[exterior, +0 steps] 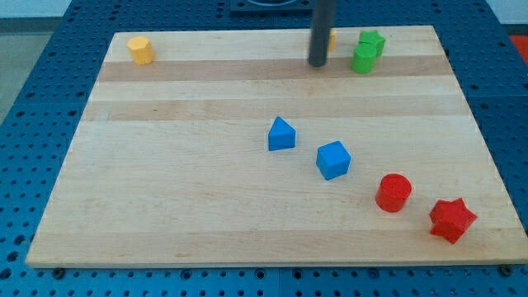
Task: Slide yellow hexagon towards yellow heart
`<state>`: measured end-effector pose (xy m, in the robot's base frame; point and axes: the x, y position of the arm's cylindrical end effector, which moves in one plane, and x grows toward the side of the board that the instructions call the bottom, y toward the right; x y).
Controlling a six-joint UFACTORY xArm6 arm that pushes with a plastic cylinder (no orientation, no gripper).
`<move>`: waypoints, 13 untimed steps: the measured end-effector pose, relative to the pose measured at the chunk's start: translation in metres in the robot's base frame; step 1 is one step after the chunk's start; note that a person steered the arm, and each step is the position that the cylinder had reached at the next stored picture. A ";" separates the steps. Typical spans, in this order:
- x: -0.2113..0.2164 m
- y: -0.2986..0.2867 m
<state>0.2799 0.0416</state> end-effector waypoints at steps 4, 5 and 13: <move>0.009 -0.265; 0.009 -0.312; -0.033 -0.166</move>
<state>0.2473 -0.1247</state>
